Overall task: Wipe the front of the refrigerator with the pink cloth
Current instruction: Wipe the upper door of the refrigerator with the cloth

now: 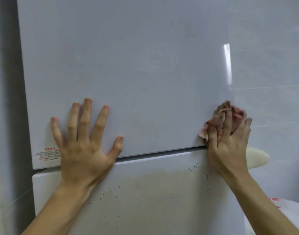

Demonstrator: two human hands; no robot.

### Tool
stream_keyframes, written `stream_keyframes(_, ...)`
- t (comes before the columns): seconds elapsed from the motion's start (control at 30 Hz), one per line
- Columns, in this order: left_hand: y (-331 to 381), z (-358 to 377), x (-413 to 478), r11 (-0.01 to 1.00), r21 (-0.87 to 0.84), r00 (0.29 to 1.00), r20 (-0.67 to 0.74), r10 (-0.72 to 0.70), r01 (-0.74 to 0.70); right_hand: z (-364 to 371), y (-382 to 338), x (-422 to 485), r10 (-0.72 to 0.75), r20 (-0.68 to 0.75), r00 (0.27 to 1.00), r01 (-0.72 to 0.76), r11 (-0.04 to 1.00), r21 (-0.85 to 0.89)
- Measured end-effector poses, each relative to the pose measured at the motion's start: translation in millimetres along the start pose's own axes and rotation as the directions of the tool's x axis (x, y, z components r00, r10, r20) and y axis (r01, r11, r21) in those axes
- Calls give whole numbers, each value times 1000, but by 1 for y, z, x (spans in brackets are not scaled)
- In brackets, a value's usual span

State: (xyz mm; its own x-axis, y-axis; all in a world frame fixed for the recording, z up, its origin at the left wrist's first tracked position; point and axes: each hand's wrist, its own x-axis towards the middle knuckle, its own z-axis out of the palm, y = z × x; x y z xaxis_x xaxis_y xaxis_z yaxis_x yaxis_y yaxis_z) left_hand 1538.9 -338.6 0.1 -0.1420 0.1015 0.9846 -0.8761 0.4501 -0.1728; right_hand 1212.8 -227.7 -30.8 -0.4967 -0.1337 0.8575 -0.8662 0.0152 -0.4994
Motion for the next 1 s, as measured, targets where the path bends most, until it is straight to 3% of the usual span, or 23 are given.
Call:
stream_keyframes(0.07,0,-2,1,1000,-3,1000,17,-2,2,-4,-17,30,-97,-6,995,97,995,-4)
stream_keyframes(0.23,-3,-7,3,1000,-12,999,51,10,-10,4,-83,85,-108,-75,991,110,994,22)
stream_keyframes(0.3,-1,-8,4,1000,-29,999,52,10,-9,20,-116,77,-217,-119,969,217,976,-6)
stream_keyframes(0.43,0,-10,3,986,-155,998,17,-55,57,58,-186,19,-581,-184,793,590,807,-6)
stream_keyframes(0.57,-13,-15,8,965,-213,987,-11,-158,152,60,-200,-19,-726,-79,683,728,685,0)
stream_keyframes(0.63,-22,-15,10,971,-180,986,-29,-166,158,52,-178,-17,-741,-48,670,741,671,-17)
stream_keyframes(0.73,-30,-13,9,986,-110,990,-51,-133,126,39,-117,-5,-643,-75,763,643,765,-18)
stream_keyframes(0.83,-32,-10,7,990,-78,991,-60,-120,116,23,-61,19,-395,-156,905,385,918,-91)
stream_keyframes(0.9,-33,-10,7,992,-63,991,-68,-115,111,17,-65,37,-142,-128,981,140,990,-27)
stream_keyframes(1.0,-39,-14,7,994,-58,994,-47,-97,94,20,-109,65,47,-119,992,-38,997,74)
